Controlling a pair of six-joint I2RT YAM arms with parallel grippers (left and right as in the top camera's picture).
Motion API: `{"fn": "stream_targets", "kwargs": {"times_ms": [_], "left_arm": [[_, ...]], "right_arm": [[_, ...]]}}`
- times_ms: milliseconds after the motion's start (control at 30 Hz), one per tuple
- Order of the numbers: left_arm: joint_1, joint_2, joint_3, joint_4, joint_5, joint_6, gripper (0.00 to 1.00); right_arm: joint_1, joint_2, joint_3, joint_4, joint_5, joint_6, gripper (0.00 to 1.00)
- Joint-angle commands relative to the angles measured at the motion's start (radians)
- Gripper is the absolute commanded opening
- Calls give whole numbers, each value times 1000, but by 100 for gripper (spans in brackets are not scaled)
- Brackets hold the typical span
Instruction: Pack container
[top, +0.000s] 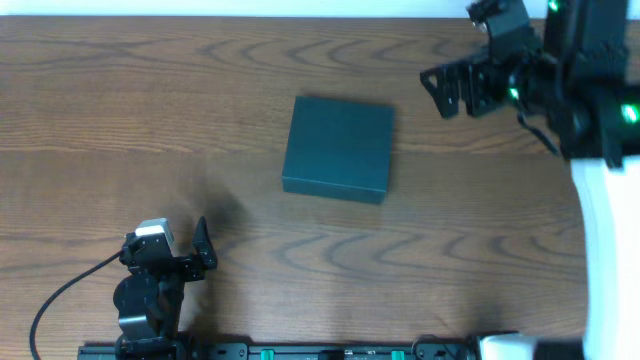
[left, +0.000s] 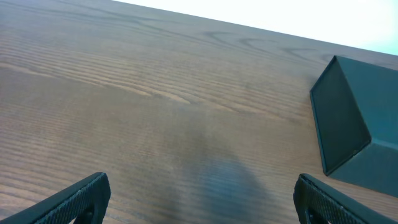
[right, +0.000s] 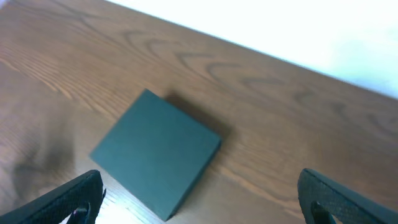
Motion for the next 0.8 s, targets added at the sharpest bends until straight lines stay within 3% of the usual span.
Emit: {"fn": "stream_targets", "kwargs": {"times_ms": [0,200,400,567,767], "left_arm": [[-4,-8,-22,0,-20,18,95],[-4,-8,-22,0,-20,18,95],[-4,-8,-22,0,-20,18,95],[-4,-8,-22,0,-20,18,95],[-4,-8,-22,0,-20,18,95]], "right_arm": [[12,-195,-92,32,35,-43,99],[13,-601,-702,415,42,-128,99],[19,-975,-1236,616,42,-177,99],[19,-1249,-1526,652,35,-176,99],[19,-1434,-1697,652,34,-176,99]]}}
